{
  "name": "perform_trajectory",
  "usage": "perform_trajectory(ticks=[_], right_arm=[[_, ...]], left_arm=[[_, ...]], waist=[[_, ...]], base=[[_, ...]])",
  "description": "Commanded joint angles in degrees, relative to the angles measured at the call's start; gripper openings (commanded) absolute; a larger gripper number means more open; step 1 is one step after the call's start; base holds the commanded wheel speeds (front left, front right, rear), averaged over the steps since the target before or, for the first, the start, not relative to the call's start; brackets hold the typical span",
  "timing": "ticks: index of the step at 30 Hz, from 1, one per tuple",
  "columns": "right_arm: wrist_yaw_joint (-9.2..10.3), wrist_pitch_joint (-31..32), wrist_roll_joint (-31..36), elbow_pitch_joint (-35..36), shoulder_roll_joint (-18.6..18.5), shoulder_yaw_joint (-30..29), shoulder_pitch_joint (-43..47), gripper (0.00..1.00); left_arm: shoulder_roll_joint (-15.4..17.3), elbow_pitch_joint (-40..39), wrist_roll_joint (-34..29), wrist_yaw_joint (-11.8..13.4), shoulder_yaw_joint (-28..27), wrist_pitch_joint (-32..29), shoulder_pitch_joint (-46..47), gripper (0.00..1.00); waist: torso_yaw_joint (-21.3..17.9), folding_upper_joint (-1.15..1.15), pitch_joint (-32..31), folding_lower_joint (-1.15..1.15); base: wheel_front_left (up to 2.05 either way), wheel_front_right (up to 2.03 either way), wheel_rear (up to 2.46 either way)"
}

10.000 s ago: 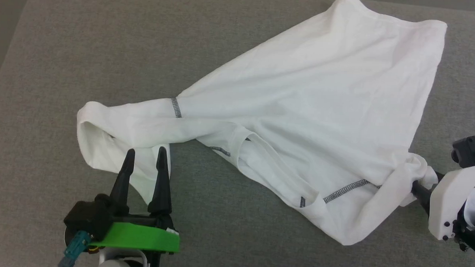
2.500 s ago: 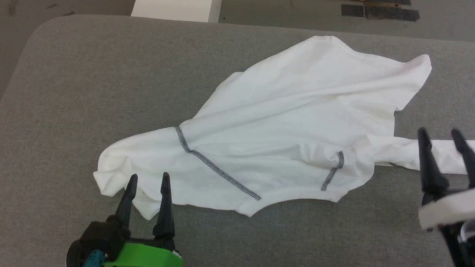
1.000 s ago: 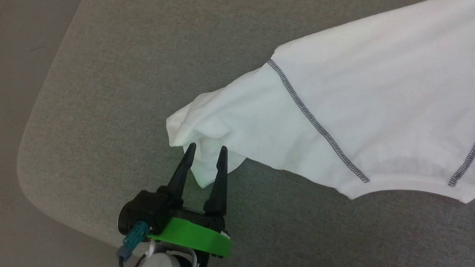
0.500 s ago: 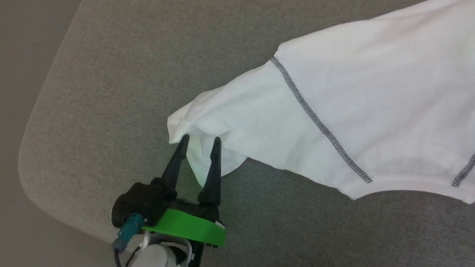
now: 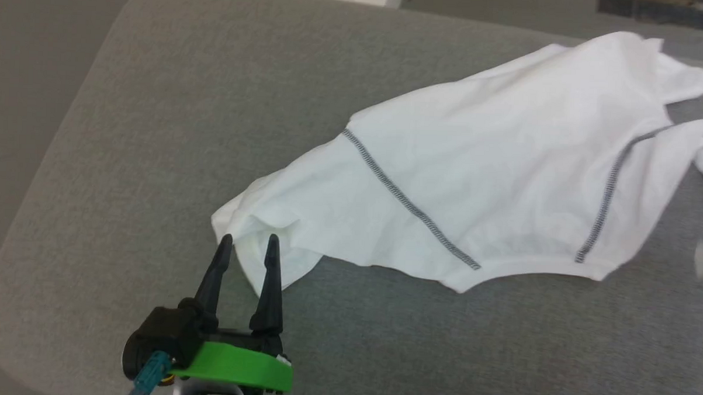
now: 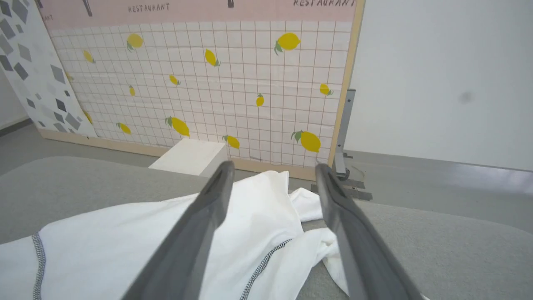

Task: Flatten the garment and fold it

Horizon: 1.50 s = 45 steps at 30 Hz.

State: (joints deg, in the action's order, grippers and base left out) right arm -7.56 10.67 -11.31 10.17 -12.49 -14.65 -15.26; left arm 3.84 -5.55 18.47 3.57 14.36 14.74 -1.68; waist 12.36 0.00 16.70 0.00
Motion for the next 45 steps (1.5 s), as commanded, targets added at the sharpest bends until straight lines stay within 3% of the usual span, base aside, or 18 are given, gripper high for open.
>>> perform_trajectory(ticks=[1, 3, 6, 14, 17, 23, 32, 41, 45], right_arm=[[0.08, -1.99, 1.15, 2.29, 3.13, -1.42, 4.05, 1.00], [0.08, -4.01, 2.43, 4.43, 6.69, -2.12, 9.82, 1.00], [0.08, -7.71, 3.14, 5.03, 9.19, -2.74, 16.59, 1.00], [0.08, -16.63, -5.14, -2.58, 9.59, -0.80, 26.12, 1.00], [0.08, -18.40, -5.63, -4.35, 9.59, 0.54, 26.13, 1.00], [0.08, -19.05, -5.34, -4.49, 9.60, 0.26, 25.06, 1.00], [0.08, -18.92, -6.41, -4.58, 9.60, 1.89, 23.33, 1.00], [0.08, -18.90, -6.47, -4.65, 9.60, 2.30, 21.42, 1.00], [0.08, -19.05, -6.52, -4.70, 9.61, 2.42, 20.81, 1.00]], left_arm=[[0.24, -0.71, -1.25, -0.35, -0.43, 0.26, -0.90, 1.00], [0.29, -0.75, -1.74, -0.60, -0.74, 0.26, -1.95, 1.00], [0.29, -0.39, -2.11, -0.76, -1.32, 0.26, -3.32, 1.00], [0.10, 0.56, -3.48, -0.66, -1.61, 0.26, -7.57, 1.00], [1.92, 1.83, -6.41, -0.99, 0.36, -1.20, -7.34, 1.00], [3.85, 0.95, -8.92, -2.41, 3.45, -8.88, -3.61, 1.00], [7.64, 4.94, -8.65, -7.92, 6.71, -28.73, 8.43, 1.00], [5.52, 9.54, -2.66, -8.90, 6.14, -37.51, 14.59, 1.00], [5.17, 11.14, -2.21, -8.00, 6.40, -41.68, 15.95, 1.00]], waist=[[-4.52, 0.00, -4.25, 0.00], [-5.38, 0.00, -4.86, 0.00], [-6.67, 0.00, -5.64, 0.00], [-9.67, 0.00, -7.75, 0.00], [-10.22, 0.00, -8.31, 0.00], [-10.12, 0.00, -8.01, 0.00], [-9.90, 0.00, -3.69, 0.00], [-11.01, 0.00, 1.59, 0.00], [-11.23, 0.00, 3.13, 0.00]], base=[[0.00, 0.00, 0.00], [0.00, 0.00, 0.00], [0.00, 0.00, 0.00], [0.00, 0.00, 0.00], [0.00, 0.00, 0.00], [0.00, 0.00, 0.00], [0.00, 0.00, 0.00], [0.00, 0.00, 0.00], [0.00, 0.00, 0.00]])
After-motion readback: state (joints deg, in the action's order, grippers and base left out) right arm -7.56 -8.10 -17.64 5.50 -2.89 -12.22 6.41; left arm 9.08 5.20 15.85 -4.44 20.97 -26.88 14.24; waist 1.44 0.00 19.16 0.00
